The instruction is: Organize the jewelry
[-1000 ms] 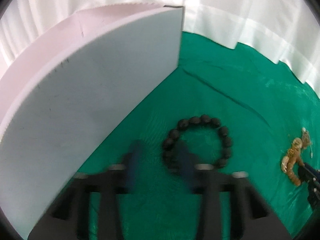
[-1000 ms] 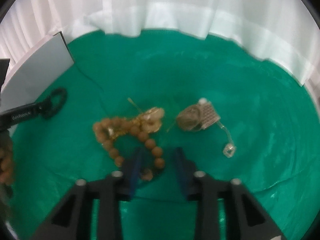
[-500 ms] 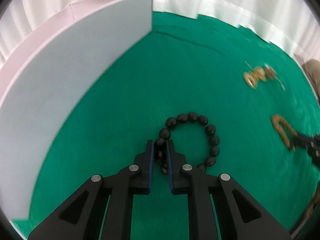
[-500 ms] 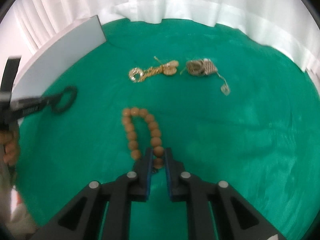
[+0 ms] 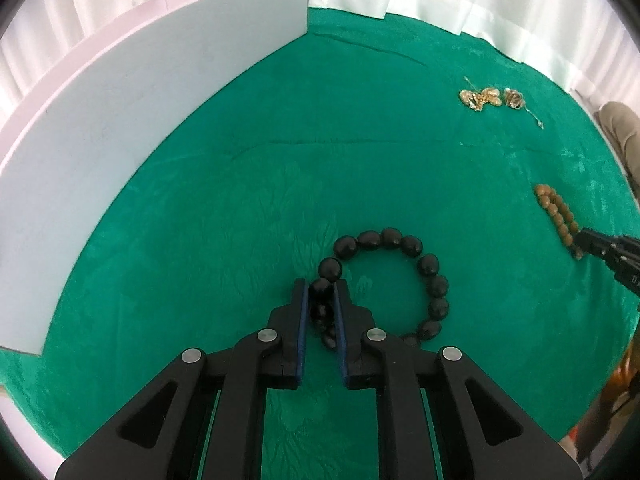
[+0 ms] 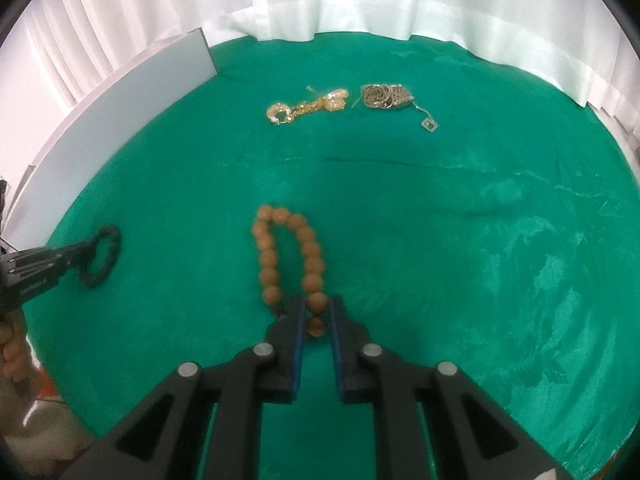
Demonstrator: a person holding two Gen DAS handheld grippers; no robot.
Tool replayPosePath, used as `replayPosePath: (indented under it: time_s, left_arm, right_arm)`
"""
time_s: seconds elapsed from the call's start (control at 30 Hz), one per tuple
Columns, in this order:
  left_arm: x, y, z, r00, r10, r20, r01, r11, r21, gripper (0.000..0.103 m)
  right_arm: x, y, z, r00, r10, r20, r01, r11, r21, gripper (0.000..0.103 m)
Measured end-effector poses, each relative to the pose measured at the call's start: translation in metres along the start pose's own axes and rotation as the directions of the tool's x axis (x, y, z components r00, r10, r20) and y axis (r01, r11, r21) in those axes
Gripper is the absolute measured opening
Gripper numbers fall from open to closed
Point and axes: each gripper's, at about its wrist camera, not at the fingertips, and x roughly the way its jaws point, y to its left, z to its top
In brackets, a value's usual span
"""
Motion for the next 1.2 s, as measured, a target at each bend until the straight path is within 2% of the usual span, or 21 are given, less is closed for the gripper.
replayPosePath:
  time_s: [0.07,0.13,0.2,0.37,0.47,0.53,0.6,0.67,0.77,0.83,0.9,1.07,1.2]
  left_arm:
    - [-0.001,0.001,-0.002,1.0,0.001,0.003,-0.001,1.0,0.008,0.02]
    - [-0.001,0.0,-0.003,1.0,0.009,0.006,-0.009,1.0,0.02,0.038]
    - [-0.001,0.0,-0.004,1.0,0.025,0.009,-0.025,0.999,0.024,0.049]
    - [0.0,0.006,-0.006,1.0,0.02,0.007,-0.02,1.0,-0.002,0.052]
    - [0.001,0.002,-0.005,0.999,0.036,0.003,-0.037,0.999,0.015,0.059]
    - [0.002,0.001,-0.005,0.999,0.046,0.002,-0.046,0.999,0.023,0.061]
    - [0.001,0.003,-0.006,0.999,0.033,-0.005,-0.033,0.999,0.013,0.061]
    - [0.0,0.003,-0.007,1.0,0.029,-0.007,-0.029,0.999,0.013,0.059]
    - [-0.002,0.003,-0.008,1.0,0.021,-0.004,-0.021,1.0,0.017,0.04]
    - [-0.003,0.001,-0.008,1.0,0.013,-0.003,-0.013,1.0,0.021,0.014]
    - [-0.004,0.002,-0.008,1.0,-0.003,-0.006,0.003,1.0,0.01,0.01]
    - [-0.01,0.013,-0.01,0.998,-0.062,-0.011,0.061,0.997,-0.044,0.01]
    - [-0.016,0.02,-0.011,0.997,-0.075,-0.002,0.075,0.995,-0.07,0.01]
  right_arm:
    - [0.003,0.003,0.0,1.0,-0.006,-0.013,0.006,1.0,-0.008,0.015]
    - [0.004,0.007,0.0,1.0,-0.017,-0.012,0.017,1.0,-0.025,0.018]
    - [0.006,0.008,0.002,1.0,-0.018,-0.013,0.018,0.999,-0.036,0.025]
    - [0.008,0.015,0.001,0.999,-0.048,0.0,0.048,0.995,-0.086,0.027]
    - [0.009,0.018,0.003,0.998,-0.061,-0.006,0.06,0.992,-0.114,0.026]
    - [0.009,0.017,0.004,0.999,-0.045,-0.01,0.044,0.993,-0.113,0.018]
    - [0.005,0.012,0.003,1.0,-0.016,-0.01,0.015,0.996,-0.082,0.015]
    - [-0.001,0.007,0.001,1.0,-0.005,-0.001,0.005,0.998,-0.06,0.014]
    - [-0.006,0.0,-0.001,1.0,0.018,-0.006,-0.018,0.999,-0.038,0.014]
    - [-0.006,-0.004,0.0,1.0,0.007,-0.01,-0.007,0.999,-0.034,0.014]
    - [-0.007,-0.007,0.001,1.0,0.013,-0.011,-0.014,1.0,-0.017,0.014]
    - [-0.018,-0.015,0.006,0.994,0.108,0.01,-0.108,0.993,0.056,0.014]
    - [-0.015,-0.029,0.011,0.988,0.154,-0.007,-0.152,0.979,0.136,0.014]
